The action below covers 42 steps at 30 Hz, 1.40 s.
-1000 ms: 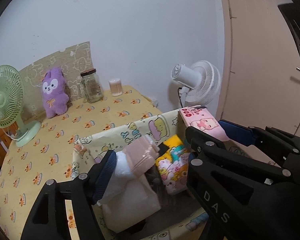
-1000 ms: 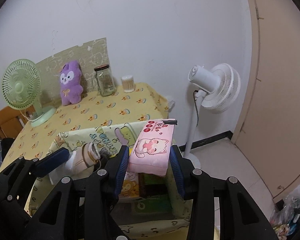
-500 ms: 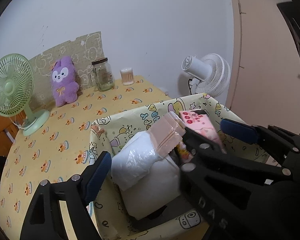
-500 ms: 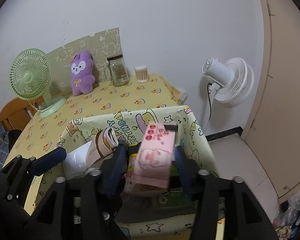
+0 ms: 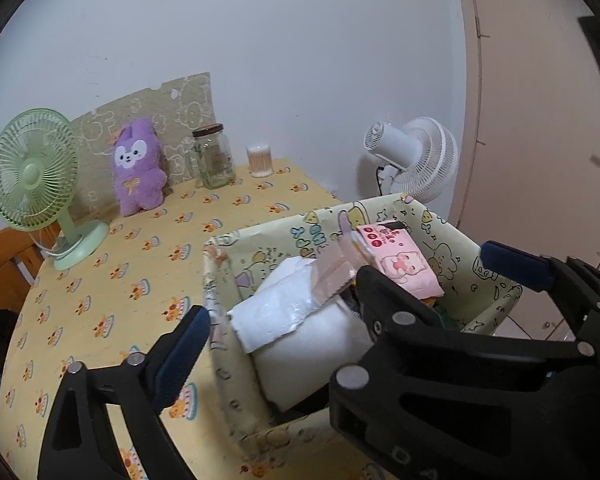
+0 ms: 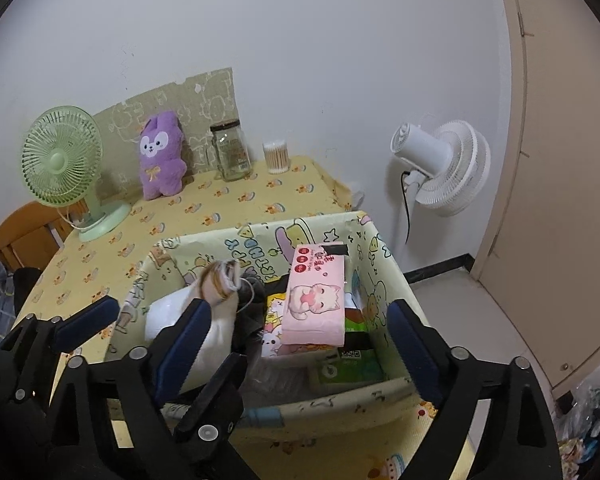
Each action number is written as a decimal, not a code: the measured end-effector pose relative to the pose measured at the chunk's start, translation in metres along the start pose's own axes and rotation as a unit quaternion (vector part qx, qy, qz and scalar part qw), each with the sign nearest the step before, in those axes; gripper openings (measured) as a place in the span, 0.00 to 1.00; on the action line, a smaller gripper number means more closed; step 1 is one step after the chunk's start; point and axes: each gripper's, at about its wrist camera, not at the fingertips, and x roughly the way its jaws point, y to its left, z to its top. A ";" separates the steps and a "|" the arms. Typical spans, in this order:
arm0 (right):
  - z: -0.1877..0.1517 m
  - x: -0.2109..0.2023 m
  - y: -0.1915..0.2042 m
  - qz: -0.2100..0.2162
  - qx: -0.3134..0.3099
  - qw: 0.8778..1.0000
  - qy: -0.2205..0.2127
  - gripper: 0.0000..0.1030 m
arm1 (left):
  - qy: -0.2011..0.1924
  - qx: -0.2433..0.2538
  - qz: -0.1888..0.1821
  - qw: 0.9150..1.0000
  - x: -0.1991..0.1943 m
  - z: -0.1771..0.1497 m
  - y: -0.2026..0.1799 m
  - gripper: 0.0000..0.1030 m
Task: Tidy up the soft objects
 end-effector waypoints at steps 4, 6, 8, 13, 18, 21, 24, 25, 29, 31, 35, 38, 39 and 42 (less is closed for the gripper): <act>-0.002 -0.014 0.009 -0.003 -0.008 1.000 -0.021 0.98 | -0.009 -0.006 0.009 1.000 -0.012 -0.002 0.008 1.00; -0.002 -0.020 0.014 -0.002 -0.010 0.999 -0.030 0.99 | -0.012 -0.011 0.011 1.000 -0.018 -0.003 0.014 1.00; -0.001 -0.025 0.019 0.001 -0.012 0.999 -0.036 1.00 | -0.017 -0.016 0.014 1.000 -0.025 -0.005 0.020 1.00; -0.004 -0.040 0.035 0.007 -0.022 0.998 -0.051 1.00 | -0.027 -0.024 0.026 0.999 -0.043 -0.010 0.035 1.00; -0.006 -0.054 0.052 0.016 -0.027 0.998 -0.060 1.00 | -0.043 -0.031 0.051 0.997 -0.061 -0.015 0.053 1.00; -0.006 -0.062 0.063 0.020 -0.031 0.997 -0.067 1.00 | -0.050 -0.040 0.058 0.996 -0.073 -0.019 0.066 1.00; -0.006 -0.071 0.073 0.021 -0.037 0.996 -0.078 1.00 | -0.057 -0.051 0.065 0.995 -0.085 -0.023 0.079 1.00; -0.006 -0.075 0.077 0.018 -0.039 0.996 -0.084 1.00 | -0.060 -0.055 0.068 0.994 -0.089 -0.024 0.084 1.00; -0.004 -0.089 0.088 0.023 -0.036 0.994 -0.102 1.00 | -0.062 -0.071 0.095 0.991 -0.105 -0.030 0.105 1.00; -0.003 -0.095 0.093 0.033 -0.028 0.993 -0.107 1.00 | -0.065 -0.077 0.104 0.989 -0.113 -0.033 0.115 1.00; -0.003 -0.103 0.104 0.044 -0.029 0.992 -0.113 1.00 | -0.079 -0.092 0.126 0.985 -0.132 -0.040 0.136 1.00; -0.003 -0.109 0.114 0.049 -0.037 0.991 -0.121 1.00 | -0.091 -0.105 0.139 0.980 -0.147 -0.045 0.150 1.00; -0.003 -0.112 0.117 0.051 -0.038 0.990 -0.124 1.00 | -0.094 -0.109 0.141 0.979 -0.152 -0.047 0.154 1.00; -0.004 -0.118 0.124 0.056 -0.043 0.989 -0.129 1.00 | -0.102 -0.120 0.148 0.976 -0.162 -0.051 0.165 1.00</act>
